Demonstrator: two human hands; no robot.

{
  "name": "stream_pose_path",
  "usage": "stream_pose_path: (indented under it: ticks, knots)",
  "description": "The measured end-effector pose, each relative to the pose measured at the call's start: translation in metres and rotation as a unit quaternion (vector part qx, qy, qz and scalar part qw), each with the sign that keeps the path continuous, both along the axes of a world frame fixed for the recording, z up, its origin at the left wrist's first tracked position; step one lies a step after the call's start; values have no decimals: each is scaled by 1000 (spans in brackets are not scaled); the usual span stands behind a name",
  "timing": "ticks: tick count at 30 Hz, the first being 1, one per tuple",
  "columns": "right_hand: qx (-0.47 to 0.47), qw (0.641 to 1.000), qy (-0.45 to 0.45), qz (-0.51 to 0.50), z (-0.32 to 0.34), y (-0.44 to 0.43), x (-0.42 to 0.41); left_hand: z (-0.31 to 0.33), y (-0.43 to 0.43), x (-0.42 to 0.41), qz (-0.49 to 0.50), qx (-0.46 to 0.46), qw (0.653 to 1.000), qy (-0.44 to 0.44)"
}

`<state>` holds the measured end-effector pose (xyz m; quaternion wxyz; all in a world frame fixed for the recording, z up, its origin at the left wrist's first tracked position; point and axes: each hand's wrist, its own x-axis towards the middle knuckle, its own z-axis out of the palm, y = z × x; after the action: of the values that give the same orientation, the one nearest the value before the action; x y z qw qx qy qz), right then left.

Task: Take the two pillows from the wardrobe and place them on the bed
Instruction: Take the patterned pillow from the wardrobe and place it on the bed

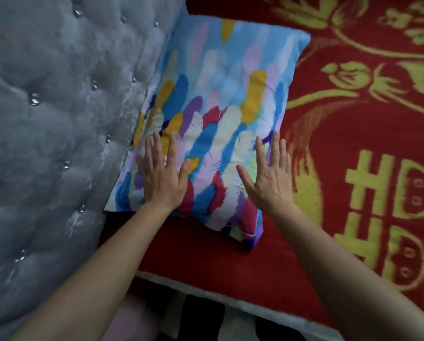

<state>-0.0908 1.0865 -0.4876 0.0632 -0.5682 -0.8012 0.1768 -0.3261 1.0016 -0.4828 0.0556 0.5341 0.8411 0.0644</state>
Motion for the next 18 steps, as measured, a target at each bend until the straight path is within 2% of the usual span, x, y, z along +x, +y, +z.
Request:
stream_pose_path:
  ticks: [4, 8, 12, 18]
  knots:
    - [79, 994, 64, 37, 78, 12, 24, 92, -3, 39, -5, 111, 991, 78]
    - [149, 979, 108, 83, 155, 1, 46, 173, -36, 83, 20, 175, 973, 149]
    - [222, 959, 112, 138, 231, -18, 74, 245, -78, 119, 44, 197, 959, 199]
    - [302, 928, 122, 182, 326, -64, 112, 347, -153, 150, 75, 177, 948, 255]
